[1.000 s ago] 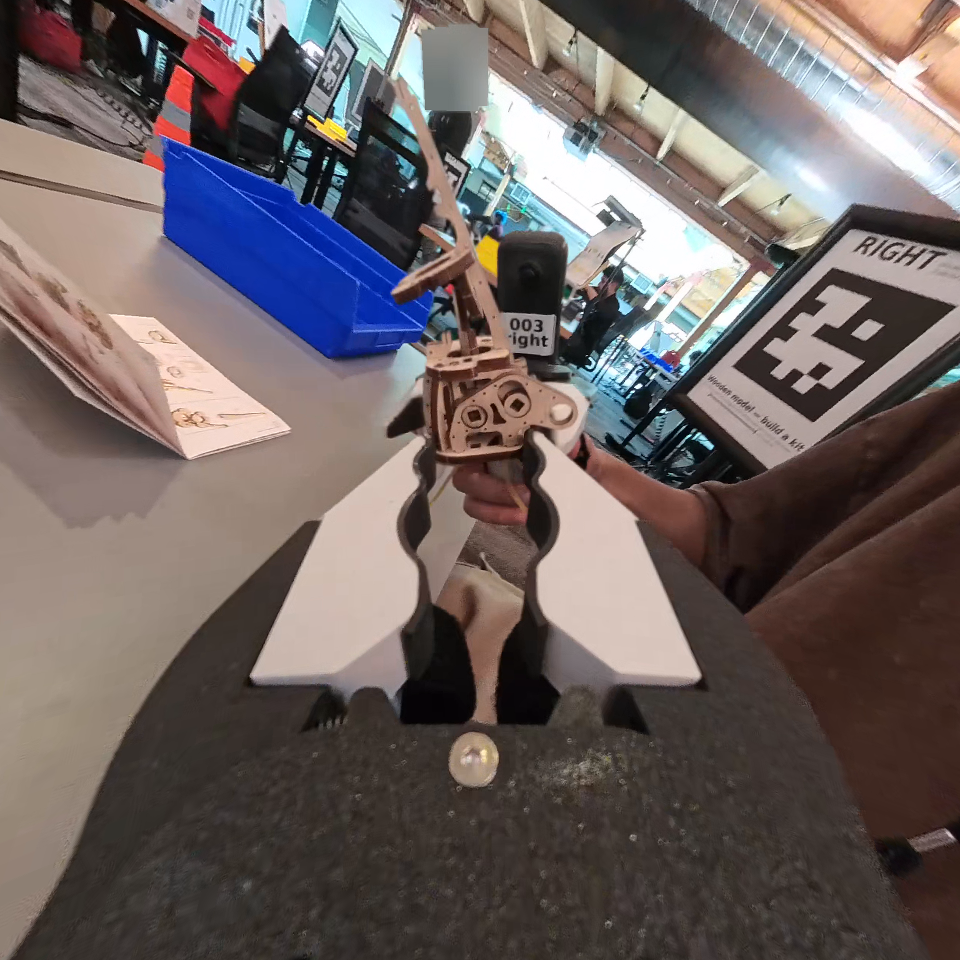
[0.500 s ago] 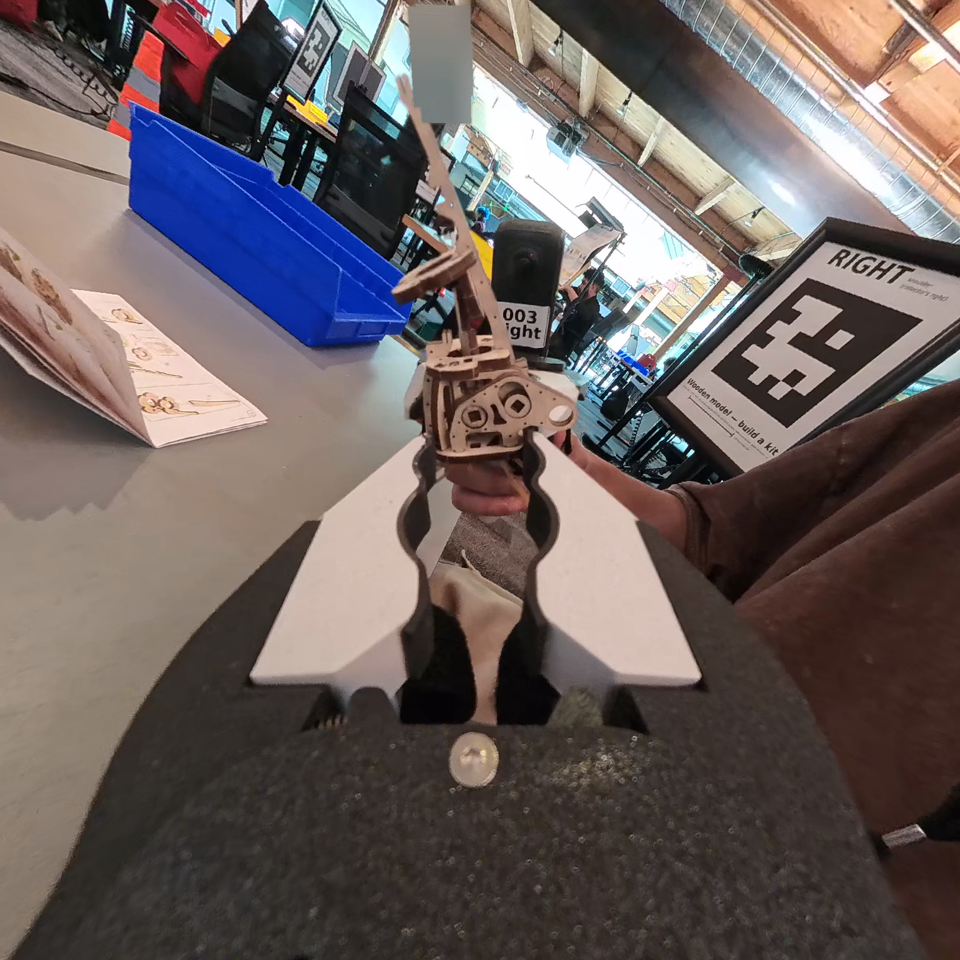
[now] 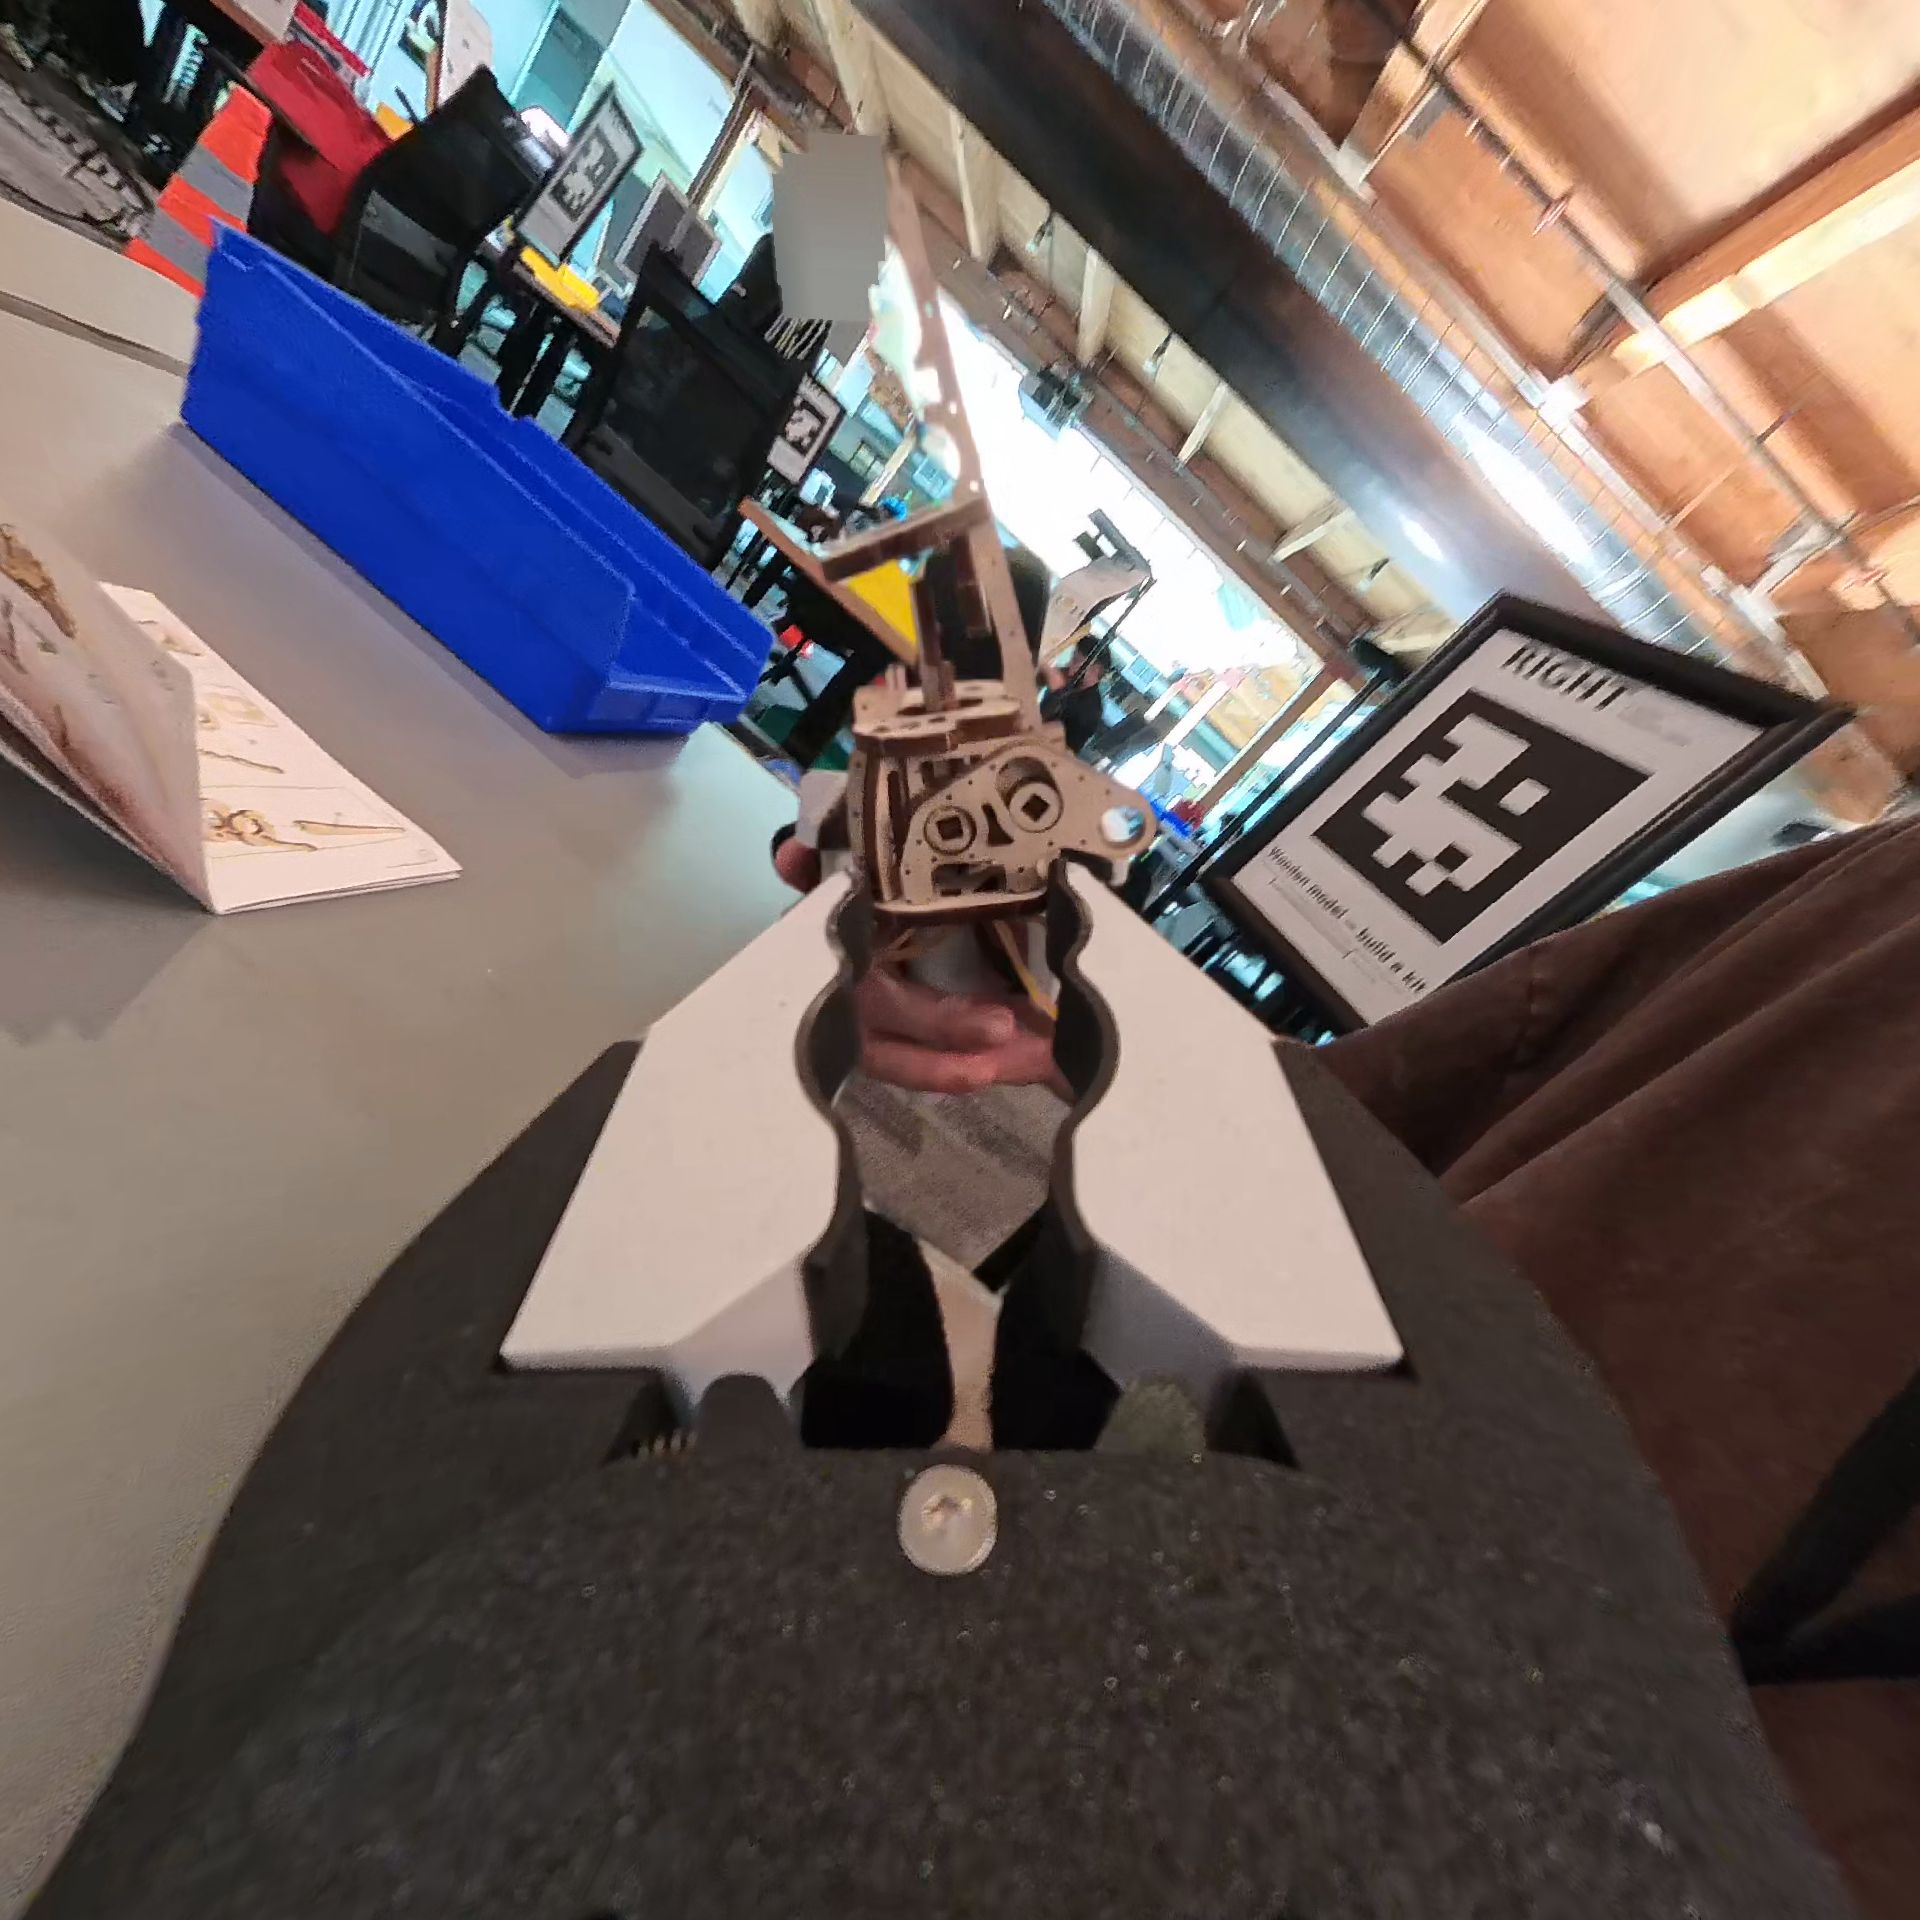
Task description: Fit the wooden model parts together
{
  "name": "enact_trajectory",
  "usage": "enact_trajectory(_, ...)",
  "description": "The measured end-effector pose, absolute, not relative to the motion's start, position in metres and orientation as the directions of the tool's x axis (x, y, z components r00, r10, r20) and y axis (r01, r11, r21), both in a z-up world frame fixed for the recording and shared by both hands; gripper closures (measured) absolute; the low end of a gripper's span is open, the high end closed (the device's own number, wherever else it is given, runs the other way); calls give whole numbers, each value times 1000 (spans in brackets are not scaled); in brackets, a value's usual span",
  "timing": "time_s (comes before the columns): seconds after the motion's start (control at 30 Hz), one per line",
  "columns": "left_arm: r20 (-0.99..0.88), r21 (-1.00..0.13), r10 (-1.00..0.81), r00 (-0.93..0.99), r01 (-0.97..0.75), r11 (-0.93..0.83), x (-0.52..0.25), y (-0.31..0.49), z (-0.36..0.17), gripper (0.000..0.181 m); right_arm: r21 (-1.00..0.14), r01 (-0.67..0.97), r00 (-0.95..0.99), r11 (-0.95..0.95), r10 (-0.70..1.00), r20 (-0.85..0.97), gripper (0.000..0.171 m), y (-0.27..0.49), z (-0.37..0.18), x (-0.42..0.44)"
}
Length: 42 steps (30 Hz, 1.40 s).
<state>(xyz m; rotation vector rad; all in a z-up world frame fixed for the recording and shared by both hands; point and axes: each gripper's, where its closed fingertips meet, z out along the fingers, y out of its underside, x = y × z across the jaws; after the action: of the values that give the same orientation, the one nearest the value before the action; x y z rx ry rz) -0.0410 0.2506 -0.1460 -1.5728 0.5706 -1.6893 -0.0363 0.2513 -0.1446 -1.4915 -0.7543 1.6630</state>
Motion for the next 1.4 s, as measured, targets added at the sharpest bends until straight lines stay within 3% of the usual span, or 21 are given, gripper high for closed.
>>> enact_trajectory(0.2, 698, -660, -712, -76, 316, -681, -55, 257, -131, 150, -851, -157, 71, -501, 854, -516, 115, 261, -137, -29)
enact_trajectory(0.47, 638, -746, -770, 12, 257, -614, -46, 252, -139, 150, -843, -101, 177, -528, 824, -538, 122, 260, -138, -38)
enact_trajectory(1.0, 611, -776, -790, 48, 234, -586, -43, 251, -144, 150, -834, -97, 154, -543, 820, -551, 127, 258, -144, -37)
enact_trajectory(1.1, 674, -711, -739, -3, 273, -649, -45, 255, -140, 150, -823, -132, 138, -553, 812, -567, 126, 260, -140, -36)
enact_trajectory(1.17, 749, -592, -657, -84, 362, -720, -54, 265, -133, 150, -803, -184, 116, -567, 799, -591, 106, 267, -134, -27)
enact_trajectory(1.3, 843, -303, -474, -255, 502, -810, -84, 292, -132, 150, -822, -185, 208, -539, 796, -568, 112, 285, -151, -3)
enact_trajectory(1.4, 856, -224, -428, -289, 540, -811, -97, 303, -136, 151, -806, -199, 207, -557, 780, -590, 114, 289, -159, 0)
